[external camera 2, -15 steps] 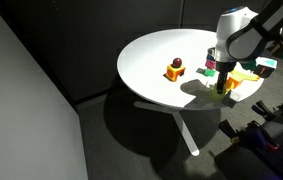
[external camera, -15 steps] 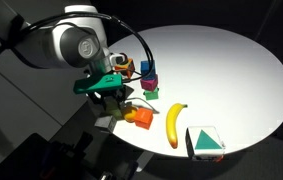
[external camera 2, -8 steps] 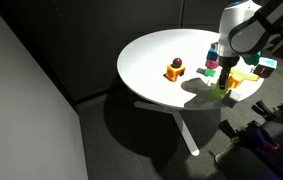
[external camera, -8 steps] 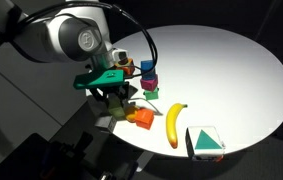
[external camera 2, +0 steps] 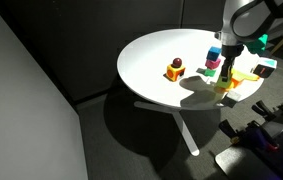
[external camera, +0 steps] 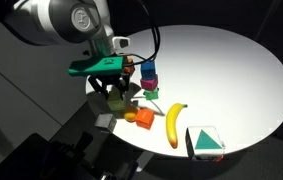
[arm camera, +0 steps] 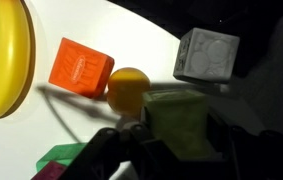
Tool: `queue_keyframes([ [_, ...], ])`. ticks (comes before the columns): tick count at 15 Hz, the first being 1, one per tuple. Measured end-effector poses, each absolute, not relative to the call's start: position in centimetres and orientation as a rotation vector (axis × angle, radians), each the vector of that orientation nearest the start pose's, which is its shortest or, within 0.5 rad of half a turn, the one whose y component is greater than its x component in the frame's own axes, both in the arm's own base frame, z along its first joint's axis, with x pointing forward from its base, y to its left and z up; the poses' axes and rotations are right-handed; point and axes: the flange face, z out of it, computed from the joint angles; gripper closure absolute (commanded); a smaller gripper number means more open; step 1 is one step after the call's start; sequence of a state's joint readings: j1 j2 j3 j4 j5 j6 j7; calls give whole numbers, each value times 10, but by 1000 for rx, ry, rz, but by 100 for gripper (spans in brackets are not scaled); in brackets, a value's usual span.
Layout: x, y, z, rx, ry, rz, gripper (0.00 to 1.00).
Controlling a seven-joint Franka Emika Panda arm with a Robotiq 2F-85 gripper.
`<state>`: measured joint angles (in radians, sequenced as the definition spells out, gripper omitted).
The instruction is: Put the green block on the blue block
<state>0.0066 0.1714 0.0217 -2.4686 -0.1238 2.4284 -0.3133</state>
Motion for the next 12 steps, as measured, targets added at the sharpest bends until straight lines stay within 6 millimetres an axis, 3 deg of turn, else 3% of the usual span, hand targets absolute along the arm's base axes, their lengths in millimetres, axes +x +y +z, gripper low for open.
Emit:
queue_keyframes([
  [12,475,-7,284,-3125,-486,297,69],
])
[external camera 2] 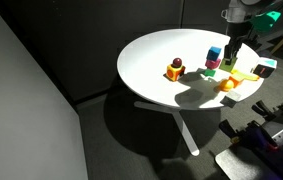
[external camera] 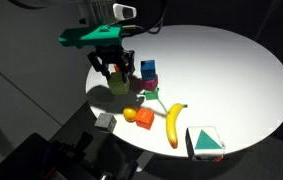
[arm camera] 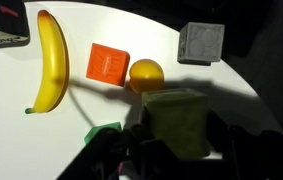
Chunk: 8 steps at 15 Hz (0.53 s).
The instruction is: Put the green block on the blue block
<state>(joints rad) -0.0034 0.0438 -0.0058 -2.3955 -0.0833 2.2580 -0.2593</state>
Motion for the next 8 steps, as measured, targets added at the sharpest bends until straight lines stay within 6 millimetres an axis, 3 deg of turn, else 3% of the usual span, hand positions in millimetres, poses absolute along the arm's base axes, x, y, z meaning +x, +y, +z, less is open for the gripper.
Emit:
queue_keyframes([
  [8,495,-29,317,-3162,-309,257,69],
])
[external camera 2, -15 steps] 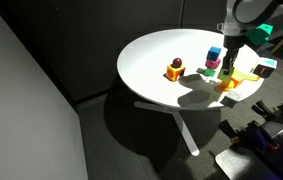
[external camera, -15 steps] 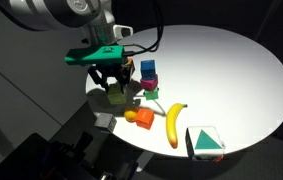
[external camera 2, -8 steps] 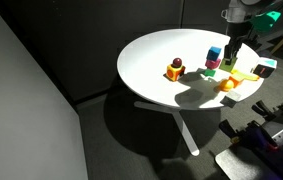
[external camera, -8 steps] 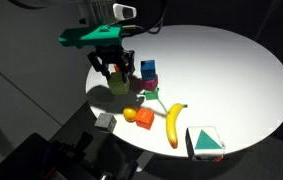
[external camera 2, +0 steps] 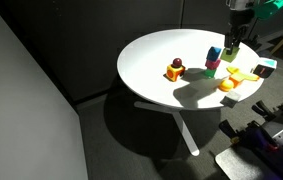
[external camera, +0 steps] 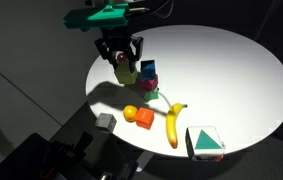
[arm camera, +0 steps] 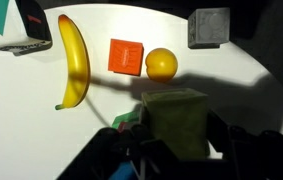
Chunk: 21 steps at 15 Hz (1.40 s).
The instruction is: Put the green block on the blue block
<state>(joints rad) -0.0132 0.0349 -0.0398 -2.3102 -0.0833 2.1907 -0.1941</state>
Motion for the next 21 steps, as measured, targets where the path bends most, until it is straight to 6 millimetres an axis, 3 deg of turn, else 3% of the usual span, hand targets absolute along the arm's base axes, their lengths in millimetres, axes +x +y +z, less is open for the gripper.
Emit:
queue_keyframes([
  [10,516,-48,346,-3133,-166,258,69],
  [21,554,-61,336,-3103,-87,291,69],
])
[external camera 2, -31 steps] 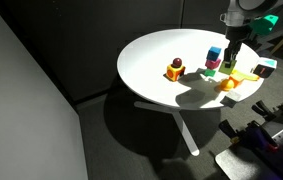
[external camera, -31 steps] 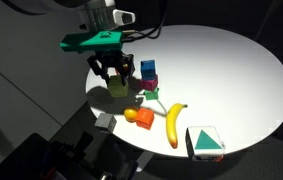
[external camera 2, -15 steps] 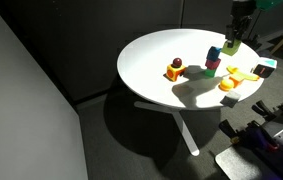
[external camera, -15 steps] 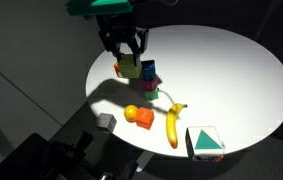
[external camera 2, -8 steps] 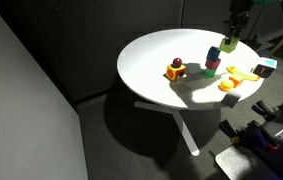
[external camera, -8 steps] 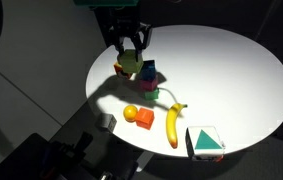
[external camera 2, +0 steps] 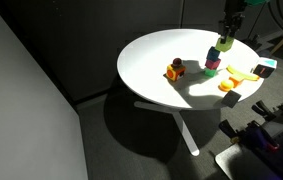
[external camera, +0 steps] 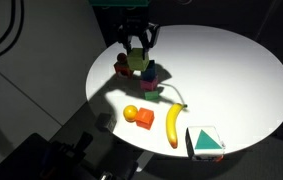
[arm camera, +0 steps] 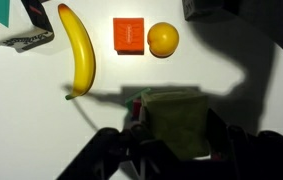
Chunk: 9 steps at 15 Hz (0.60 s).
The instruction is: Put the green block on the blue block
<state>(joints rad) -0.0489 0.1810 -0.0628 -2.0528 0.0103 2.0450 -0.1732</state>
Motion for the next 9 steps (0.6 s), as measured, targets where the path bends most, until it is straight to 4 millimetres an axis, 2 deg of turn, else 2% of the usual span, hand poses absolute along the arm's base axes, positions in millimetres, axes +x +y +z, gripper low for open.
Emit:
queue_keyframes([
  [9,576,-62,331,-3112,-38,284,69],
])
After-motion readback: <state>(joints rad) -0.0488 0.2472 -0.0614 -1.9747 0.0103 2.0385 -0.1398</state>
